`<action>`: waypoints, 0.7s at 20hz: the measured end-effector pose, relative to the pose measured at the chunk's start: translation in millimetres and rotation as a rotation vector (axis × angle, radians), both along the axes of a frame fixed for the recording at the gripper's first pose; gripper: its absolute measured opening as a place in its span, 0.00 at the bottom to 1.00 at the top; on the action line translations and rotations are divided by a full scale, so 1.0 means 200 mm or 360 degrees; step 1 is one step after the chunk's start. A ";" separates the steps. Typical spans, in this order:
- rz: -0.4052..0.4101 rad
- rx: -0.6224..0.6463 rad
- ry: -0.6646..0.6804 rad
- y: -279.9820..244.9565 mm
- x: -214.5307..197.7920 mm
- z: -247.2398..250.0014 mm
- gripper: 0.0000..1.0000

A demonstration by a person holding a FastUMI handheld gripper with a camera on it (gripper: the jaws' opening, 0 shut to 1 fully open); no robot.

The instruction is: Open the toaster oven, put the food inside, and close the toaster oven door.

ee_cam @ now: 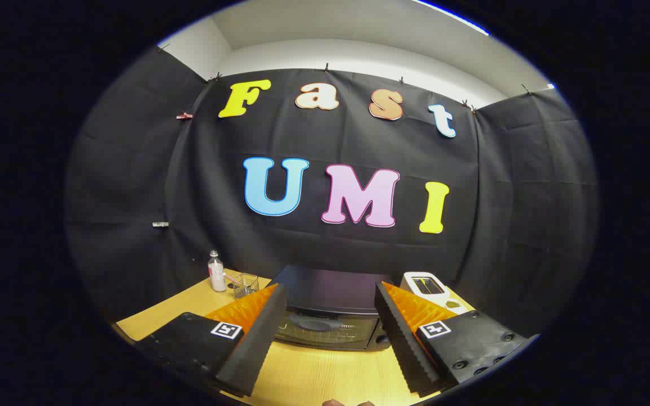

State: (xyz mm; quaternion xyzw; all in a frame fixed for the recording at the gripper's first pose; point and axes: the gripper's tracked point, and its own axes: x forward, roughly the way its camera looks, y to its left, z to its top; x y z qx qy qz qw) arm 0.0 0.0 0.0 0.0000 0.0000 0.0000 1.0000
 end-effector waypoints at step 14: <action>-0.0114 0.0022 0.0027 -0.13 -0.17 -0.04 0.97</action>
